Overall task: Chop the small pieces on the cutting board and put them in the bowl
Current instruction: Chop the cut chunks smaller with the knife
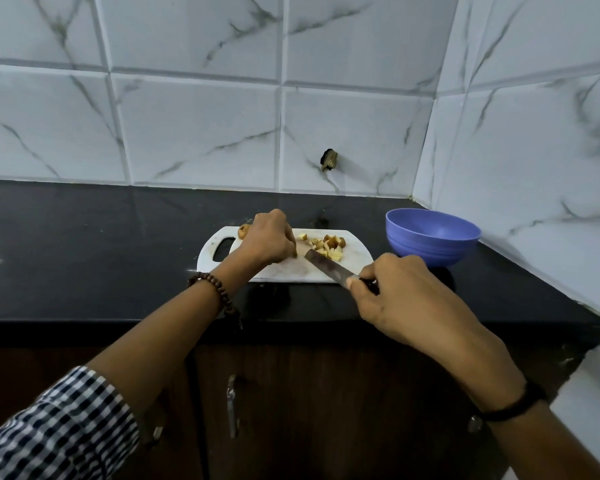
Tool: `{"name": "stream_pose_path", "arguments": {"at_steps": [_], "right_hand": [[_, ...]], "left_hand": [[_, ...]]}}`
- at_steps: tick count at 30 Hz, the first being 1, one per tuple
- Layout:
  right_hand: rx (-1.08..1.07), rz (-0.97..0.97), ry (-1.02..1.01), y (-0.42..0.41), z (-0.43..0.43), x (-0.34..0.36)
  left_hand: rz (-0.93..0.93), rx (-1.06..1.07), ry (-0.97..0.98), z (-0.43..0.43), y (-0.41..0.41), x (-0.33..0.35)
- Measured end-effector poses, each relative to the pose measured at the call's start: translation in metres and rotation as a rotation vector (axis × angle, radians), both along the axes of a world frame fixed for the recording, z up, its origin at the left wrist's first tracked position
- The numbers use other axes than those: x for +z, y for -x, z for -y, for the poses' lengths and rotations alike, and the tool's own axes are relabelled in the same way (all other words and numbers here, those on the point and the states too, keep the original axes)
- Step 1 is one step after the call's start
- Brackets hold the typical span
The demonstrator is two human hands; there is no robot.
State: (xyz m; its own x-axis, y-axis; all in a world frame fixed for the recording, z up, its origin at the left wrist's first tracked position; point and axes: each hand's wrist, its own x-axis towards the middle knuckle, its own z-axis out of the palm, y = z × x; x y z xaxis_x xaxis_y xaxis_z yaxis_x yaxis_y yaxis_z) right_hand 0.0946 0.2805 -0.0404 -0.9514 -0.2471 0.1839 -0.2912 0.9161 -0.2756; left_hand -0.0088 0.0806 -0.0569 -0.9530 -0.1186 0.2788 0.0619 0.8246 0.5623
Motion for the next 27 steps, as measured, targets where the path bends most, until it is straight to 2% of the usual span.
{"name": "stream_pose_path", "arguments": {"at_steps": [8, 15, 20, 23, 27], "right_hand": [[0.03, -0.111, 0.114, 0.004, 0.008, 0.004], [0.07, -0.085, 0.027, 0.01, 0.035, -0.015], [-0.025, -0.087, 0.012, 0.021, 0.022, -0.021], [-0.056, -0.103, 0.026, 0.03, 0.018, -0.022], [-0.051, -0.17, 0.058, 0.033, 0.019, -0.021]], "left_hand": [[-0.083, 0.022, -0.027, 0.02, -0.01, -0.001], [-0.126, 0.037, -0.054, 0.043, -0.024, 0.01], [-0.169, 0.093, 0.008, 0.058, -0.02, 0.001], [-0.181, 0.06, 0.12, 0.058, -0.015, -0.005], [-0.158, 0.036, 0.496, 0.048, -0.011, -0.011]]}}
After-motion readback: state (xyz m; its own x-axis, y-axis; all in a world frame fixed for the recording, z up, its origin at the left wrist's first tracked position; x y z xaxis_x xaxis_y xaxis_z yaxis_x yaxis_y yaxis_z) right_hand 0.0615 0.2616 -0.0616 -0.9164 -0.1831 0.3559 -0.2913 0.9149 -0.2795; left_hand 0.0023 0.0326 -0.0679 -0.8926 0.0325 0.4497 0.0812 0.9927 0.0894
